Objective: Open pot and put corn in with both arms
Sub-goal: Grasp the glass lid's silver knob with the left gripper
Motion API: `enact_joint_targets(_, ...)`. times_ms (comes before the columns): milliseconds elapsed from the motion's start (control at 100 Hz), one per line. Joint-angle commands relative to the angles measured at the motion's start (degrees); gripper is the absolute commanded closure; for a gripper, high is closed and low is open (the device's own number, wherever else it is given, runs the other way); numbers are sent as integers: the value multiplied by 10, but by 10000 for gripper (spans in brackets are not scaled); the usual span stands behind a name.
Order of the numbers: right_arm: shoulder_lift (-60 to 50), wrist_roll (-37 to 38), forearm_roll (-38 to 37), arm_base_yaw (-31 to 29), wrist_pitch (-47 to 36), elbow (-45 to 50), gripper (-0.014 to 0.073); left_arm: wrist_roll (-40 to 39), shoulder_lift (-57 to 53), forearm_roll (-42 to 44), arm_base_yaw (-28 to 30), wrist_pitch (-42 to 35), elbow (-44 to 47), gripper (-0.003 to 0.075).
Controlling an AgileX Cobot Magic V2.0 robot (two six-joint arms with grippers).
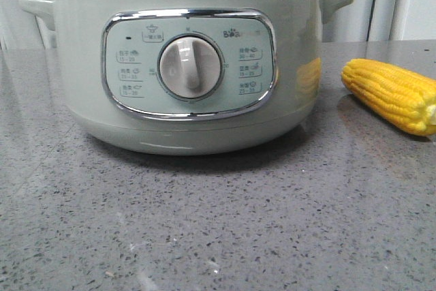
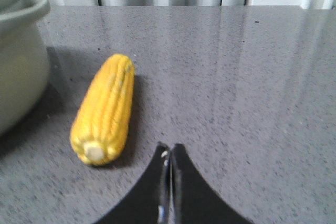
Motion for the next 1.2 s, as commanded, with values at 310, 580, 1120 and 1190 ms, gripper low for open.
enact_joint_targets(310, 139, -4, 20, 3, -20, -125, 657, -3, 129, -61, -6, -95, -102, 678)
enact_joint_targets(580, 169, -4, 20, 3, -19, -125, 657, -3, 165, -73, -6, -136, -102, 274)
enact_joint_targets(1120, 198, -4, 20, 3, -11, -125, 657, -3, 392, -74, -274, -247, -210, 280)
enact_joint_targets(1190, 198, -4, 20, 3, -11, -125, 657, -3, 442, -73, -314, -280, -224, 280)
